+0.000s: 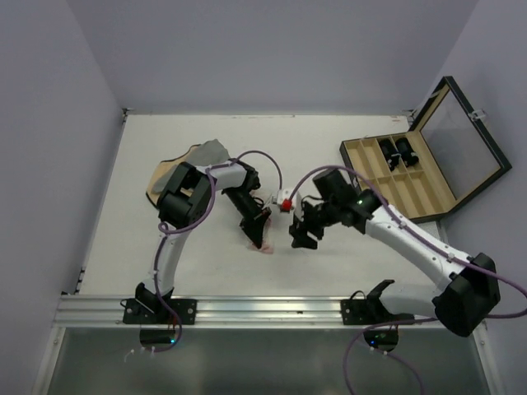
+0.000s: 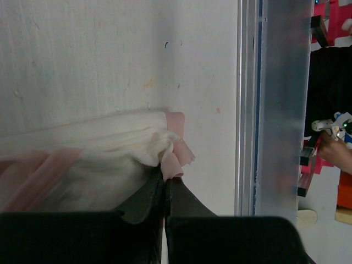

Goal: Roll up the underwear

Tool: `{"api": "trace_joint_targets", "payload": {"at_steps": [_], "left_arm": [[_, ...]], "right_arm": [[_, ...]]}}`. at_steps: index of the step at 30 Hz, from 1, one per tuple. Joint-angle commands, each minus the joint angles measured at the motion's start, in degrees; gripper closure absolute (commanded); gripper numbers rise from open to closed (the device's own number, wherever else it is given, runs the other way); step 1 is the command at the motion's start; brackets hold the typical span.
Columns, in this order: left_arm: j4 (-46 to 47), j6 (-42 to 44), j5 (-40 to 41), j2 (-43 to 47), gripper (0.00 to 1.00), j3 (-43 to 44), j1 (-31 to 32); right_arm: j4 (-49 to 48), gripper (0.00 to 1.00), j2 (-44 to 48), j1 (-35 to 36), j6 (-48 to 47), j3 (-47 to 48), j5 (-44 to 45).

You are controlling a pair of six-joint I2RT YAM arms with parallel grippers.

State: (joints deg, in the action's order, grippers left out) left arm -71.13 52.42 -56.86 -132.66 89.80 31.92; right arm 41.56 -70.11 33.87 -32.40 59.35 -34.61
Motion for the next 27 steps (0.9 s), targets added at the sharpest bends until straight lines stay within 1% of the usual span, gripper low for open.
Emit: {"api": "trace_joint_targets", "payload": {"at_steps": [1, 2, 3, 4, 5, 7, 10, 14, 17, 19, 23, 25, 27], "left_arm": [[6.6, 2.1, 10.9, -4.6, 1.0, -0.9, 0.2], [6.7, 2.0, 11.0, -4.7, 1.0, -1.3, 0.2], [6.6, 2.1, 11.0, -4.7, 1.0, -1.6, 0.2], [6.8, 2.0, 11.0, -4.7, 1.0, -1.6, 0.2], [6.8, 1.9, 11.0, -5.0, 1.0, -1.6, 0.2], [6.6, 2.1, 10.6, -5.2, 1.0, -1.7, 0.1], [6.0, 2.4, 10.6, -6.1, 1.0, -1.3, 0.0], [5.0, 2.6, 10.2, -7.3, 1.0, -0.5, -0.4], [5.0, 2.3, 9.8, -7.8, 1.0, -0.3, -1.1], [5.0, 2.6, 9.8, -8.0, 1.0, -0.6, -1.6], [5.2, 2.8, 10.0, -8.1, 1.0, -1.3, -2.7], [5.0, 3.1, 9.8, -8.1, 1.0, -1.5, -3.2], [5.2, 3.2, 9.8, -8.1, 1.0, -1.7, -3.5]], "right_arm": [[-10.0, 0.37, 1.6, 9.1, 1.4, -8.4, 11.7], [-11.8, 0.37, 0.5, 10.6, 1.5, -9.3, 14.7], [-14.5, 0.37, -0.4, 13.1, 1.5, -9.8, 15.8], [-16.1, 0.38, -1.2, 14.2, 1.8, -10.7, 16.8], [-19.8, 0.38, -2.8, 15.9, 1.9, -11.2, 19.1], [-22.2, 0.37, -4.8, 16.9, 2.2, -11.5, 19.1], [-27.7, 0.34, -8.2, 17.9, 1.7, -12.3, 16.7], [-35.9, 0.33, -13.4, 19.2, 1.8, -12.9, 14.2], [-39.8, 0.34, -17.0, 19.7, 0.6, -13.2, 13.1], [-40.2, 0.33, -19.3, 19.8, 0.1, -12.7, 11.6], [-41.2, 0.34, -21.5, 20.2, -0.1, -12.8, 11.1], [-43.5, 0.34, -22.3, 20.3, 0.1, -12.9, 11.8], [-44.9, 0.37, -24.0, 20.4, 0.4, -12.5, 11.6]]}}
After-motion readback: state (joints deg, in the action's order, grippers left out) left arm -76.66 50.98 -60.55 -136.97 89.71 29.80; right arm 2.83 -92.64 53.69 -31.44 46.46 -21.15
